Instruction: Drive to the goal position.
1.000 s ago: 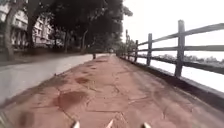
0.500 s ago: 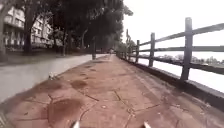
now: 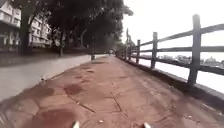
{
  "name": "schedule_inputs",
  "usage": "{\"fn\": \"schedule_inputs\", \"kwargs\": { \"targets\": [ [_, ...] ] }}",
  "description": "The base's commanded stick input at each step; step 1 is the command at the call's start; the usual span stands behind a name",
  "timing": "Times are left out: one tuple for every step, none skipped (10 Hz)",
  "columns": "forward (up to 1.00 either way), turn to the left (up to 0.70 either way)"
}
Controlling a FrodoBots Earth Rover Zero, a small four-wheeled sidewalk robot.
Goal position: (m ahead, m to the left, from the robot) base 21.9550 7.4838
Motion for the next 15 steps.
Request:
{"fn": "schedule_inputs", "kwargs": {
  "targets": [
    [0.50, 0.00],
    [0.50, 0.00],
    [0.50, 0.00],
    [0.50, 0.00],
    [0.50, 0.00],
    [0.50, 0.00],
    [0.50, 0.00],
    [0.50, 0.00],
    [0.50, 0.00],
    [0.50, 0.00],
    [0.50, 0.00],
    [0.50, 0.00],
    [0.50, 0.00],
    [0.50, 0.00],
    [0.50, 0.00]
  ]
}}
